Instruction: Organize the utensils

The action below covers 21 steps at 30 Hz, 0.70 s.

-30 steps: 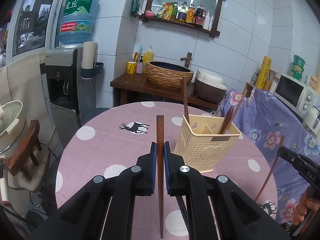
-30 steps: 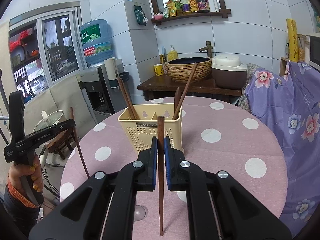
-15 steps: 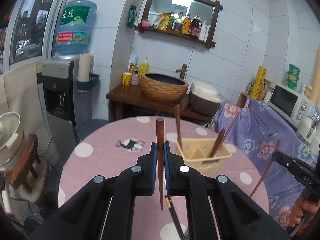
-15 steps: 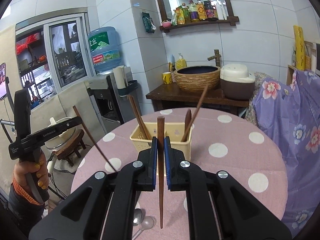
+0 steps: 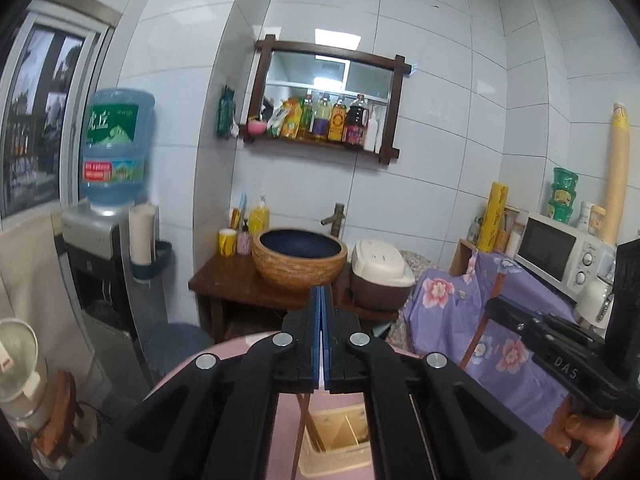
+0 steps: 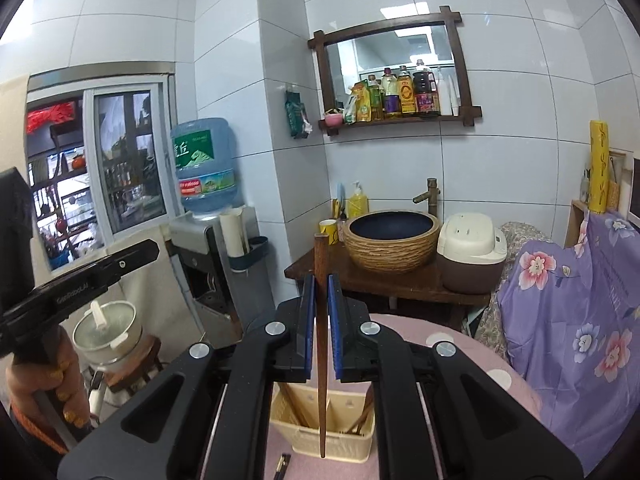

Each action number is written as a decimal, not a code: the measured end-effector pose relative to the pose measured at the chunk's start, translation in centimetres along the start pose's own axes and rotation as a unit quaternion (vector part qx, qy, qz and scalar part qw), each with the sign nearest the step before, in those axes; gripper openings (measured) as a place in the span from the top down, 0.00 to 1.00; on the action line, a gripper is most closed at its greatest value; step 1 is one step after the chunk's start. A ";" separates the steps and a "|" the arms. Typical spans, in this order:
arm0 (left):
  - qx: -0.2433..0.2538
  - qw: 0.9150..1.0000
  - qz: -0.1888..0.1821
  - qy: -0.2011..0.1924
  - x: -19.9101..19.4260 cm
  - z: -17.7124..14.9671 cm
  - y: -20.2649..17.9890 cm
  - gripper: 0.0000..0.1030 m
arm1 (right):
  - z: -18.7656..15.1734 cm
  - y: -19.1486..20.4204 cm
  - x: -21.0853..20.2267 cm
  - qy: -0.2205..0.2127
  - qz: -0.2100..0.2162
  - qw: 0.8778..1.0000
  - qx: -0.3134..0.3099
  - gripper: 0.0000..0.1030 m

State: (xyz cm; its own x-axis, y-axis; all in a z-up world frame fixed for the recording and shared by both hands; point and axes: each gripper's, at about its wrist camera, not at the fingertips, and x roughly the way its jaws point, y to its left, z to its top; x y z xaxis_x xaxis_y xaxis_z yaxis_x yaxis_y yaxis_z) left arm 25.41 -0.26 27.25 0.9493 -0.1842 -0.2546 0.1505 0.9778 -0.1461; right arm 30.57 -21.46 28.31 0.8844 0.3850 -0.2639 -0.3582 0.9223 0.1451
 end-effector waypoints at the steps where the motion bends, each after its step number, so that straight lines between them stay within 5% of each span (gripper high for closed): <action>1: 0.001 1.000 0.001 0.002 0.7 0.3 -0.3 0.99 | 0.3 0.0 0.6 -0.001 -0.004 1.000 0.001 0.92; 10: -0.019 0.999 0.016 0.035 2.5 -4.2 2.9 0.98 | -2.2 -1.3 4.8 -0.011 -0.020 1.000 0.021 0.92; 21: 0.025 0.984 0.028 0.175 5.9 -13.1 7.8 0.98 | -8.7 -1.6 8.8 0.049 -0.050 0.998 0.008 0.92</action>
State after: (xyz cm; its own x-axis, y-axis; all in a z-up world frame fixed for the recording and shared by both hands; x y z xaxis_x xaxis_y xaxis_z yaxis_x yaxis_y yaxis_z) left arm 28.54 4.96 12.14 0.8043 -0.1452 -0.5762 0.1228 0.9894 -0.0778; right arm 36.32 -19.20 17.44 0.8818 0.2942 -0.3687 -0.2647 0.9556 0.1295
